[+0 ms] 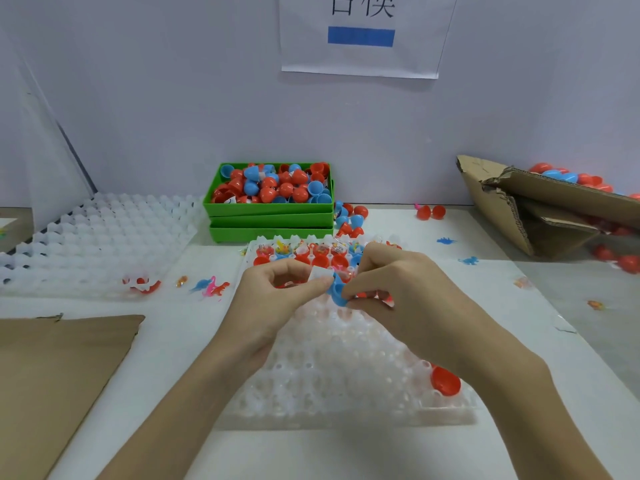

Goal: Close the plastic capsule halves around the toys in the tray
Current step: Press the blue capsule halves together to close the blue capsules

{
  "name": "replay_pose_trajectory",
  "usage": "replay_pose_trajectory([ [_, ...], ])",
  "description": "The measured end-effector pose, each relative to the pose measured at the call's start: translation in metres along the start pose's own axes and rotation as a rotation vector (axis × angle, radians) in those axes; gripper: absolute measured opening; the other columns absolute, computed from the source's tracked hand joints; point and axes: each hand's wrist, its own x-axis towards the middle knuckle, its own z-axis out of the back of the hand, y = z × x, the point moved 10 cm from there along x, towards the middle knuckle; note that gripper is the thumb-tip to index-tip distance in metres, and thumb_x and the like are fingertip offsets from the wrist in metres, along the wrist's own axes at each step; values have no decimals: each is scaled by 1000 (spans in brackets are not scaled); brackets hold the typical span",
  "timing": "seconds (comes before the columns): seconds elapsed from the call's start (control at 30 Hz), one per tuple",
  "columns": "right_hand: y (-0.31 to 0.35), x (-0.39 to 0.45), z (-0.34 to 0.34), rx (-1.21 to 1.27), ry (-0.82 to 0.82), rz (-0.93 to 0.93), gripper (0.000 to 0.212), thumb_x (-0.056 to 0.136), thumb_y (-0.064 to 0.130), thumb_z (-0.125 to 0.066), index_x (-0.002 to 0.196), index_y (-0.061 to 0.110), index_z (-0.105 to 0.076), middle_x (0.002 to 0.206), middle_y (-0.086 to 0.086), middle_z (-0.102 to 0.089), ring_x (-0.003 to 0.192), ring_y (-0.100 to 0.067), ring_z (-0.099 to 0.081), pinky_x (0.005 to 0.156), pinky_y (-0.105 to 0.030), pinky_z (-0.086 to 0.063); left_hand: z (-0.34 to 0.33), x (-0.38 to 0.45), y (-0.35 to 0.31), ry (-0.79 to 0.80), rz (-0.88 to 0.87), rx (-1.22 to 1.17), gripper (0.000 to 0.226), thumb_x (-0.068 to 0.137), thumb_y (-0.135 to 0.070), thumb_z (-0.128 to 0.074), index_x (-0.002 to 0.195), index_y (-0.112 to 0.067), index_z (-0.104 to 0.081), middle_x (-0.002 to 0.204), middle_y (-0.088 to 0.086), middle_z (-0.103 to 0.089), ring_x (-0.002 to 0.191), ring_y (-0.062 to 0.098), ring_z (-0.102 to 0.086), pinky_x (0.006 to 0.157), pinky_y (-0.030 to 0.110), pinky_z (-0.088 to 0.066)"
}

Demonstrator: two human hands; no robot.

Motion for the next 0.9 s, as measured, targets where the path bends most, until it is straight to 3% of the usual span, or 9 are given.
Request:
replay_pose_trajectory([
  [0.1,1,0,3,1,-23,6,21,93,27,-73,113,27,-79,95,6,-56,80,-10,-50,67,-19,-44,1,-1,0,3,6,-35,16,79,-18,-89,87,-8,-80,79,-3,-73,81,10,-71,74,21,-60],
  [0.23,1,1,4,-16,-42,3,23,93,25,-72,115,26,-79,97,8,-54,80,-5,-47,65,-11,-39,-1,-1,-4,63,-4,-101,18,81,-15,-84,95,-3,-81,92,11,-80,91,25,-79,76,23,-62],
  [0.43,-1,1,5,25,-66,-4,18,91,24,-73,109,25,-79,103,8,-56,83,-6,-51,68,-10,-42,7,0,-13,-6,-62,-51,44,65,-41,-88,94,-9,-83,90,7,-81,86,23,-78,81,34,-64],
  [0.53,-2,3,2,38,-59,-16,17,94,24,-71,109,28,-75,113,9,-54,89,-6,-52,72,-6,-41,6,-2,-18,-35,-97,-1,36,70,-44,-85,95,-17,-84,94,-1,-81,88,18,-78,82,36,-64],
  [0.7,-8,3,0,120,-51,-67,11,103,22,-57,112,27,-63,106,5,-71,87,-12,-65,80,-31,-56,4,-6,-28,-61,-209,3,5,90,-21,-79,89,-20,-84,91,-3,-81,87,17,-79,80,33,-65],
  [0.9,-5,6,-13,132,24,-95,9,105,20,-54,111,25,-56,110,3,-69,95,-18,-66,84,-31,-55,14,-9,-33,-176,-278,138,18,88,-23,-82,85,-9,-71,85,2,-79,77,17,-79,78,49,-65],
])
